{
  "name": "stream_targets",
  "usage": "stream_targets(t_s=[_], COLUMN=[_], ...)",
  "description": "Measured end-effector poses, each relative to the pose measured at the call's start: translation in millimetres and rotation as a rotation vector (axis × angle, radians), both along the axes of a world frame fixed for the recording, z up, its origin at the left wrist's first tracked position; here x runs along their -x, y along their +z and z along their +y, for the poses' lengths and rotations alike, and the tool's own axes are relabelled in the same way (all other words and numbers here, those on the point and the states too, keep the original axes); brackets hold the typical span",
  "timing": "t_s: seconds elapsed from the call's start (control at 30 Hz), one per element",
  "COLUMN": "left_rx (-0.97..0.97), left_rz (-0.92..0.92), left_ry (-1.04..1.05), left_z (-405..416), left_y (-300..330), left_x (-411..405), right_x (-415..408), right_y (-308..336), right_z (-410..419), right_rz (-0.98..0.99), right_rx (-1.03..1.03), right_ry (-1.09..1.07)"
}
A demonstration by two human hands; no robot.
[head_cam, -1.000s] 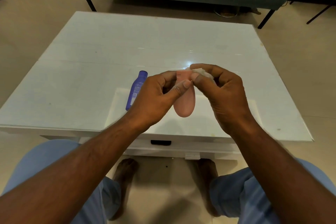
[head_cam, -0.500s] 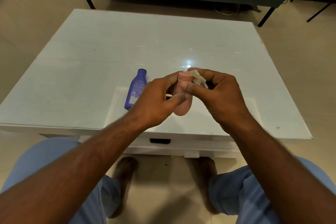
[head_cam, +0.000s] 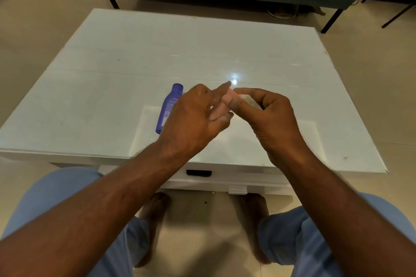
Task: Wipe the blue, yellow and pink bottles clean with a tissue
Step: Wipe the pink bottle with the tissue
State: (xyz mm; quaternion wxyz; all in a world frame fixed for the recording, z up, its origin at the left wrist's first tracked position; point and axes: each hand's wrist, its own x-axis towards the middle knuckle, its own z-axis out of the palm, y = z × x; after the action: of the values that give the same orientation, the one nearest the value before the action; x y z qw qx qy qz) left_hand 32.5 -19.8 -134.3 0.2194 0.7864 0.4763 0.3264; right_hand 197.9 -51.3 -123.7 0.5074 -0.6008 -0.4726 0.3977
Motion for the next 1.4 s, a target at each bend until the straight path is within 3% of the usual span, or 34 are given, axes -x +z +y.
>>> stream_targets(t_s=[0.13,0.27,0.33,0.47,0.6,0.87,0.97,1.07,1.13,1.17,1.3,1.4], left_rx=[0.076,0.553,0.672,0.509,0.265,0.044,0.165,0.555,0.796,0.817,0.374,0.258], left_rz=[-0.042,-0.405,-0.499,-0.394,-0.103,0.063,-0.092,-0.445,-0.490,-0.460,-0.088,0.098], left_ry=[-0.034,-0.108,-0.122,-0.162,-0.081,-0.046,-0.089,-0.060,-0.145,-0.199,-0.158,-0.104], left_z=[-4,4,8,6,4,0,-4,-2,0,-2,-12,-11], left_y=[-5,7,12,12,2,-1,-2,9,14,15,9,1], left_x=[-5,-1,4,4,2,0,-5,-6,-5,-5,-10,-9], right_x=[0,-8,-10,-11,-11,0,0,-6,-8,-8,-6,-6], right_y=[-2,0,3,4,0,2,0,5,7,8,5,2], right_z=[2,7,7,6,3,2,5,8,7,7,5,5], right_rz=[0.085,0.218,0.275,0.263,0.173,0.204,0.218,0.317,0.356,0.339,0.298,0.246], right_rx=[0.033,0.064,0.056,0.033,0.028,0.102,0.075,0.082,0.085,0.084,0.073,0.070], right_ry=[0.048,0.008,0.000,-0.018,-0.044,0.046,-0.015,-0.014,0.018,0.027,-0.006,-0.041])
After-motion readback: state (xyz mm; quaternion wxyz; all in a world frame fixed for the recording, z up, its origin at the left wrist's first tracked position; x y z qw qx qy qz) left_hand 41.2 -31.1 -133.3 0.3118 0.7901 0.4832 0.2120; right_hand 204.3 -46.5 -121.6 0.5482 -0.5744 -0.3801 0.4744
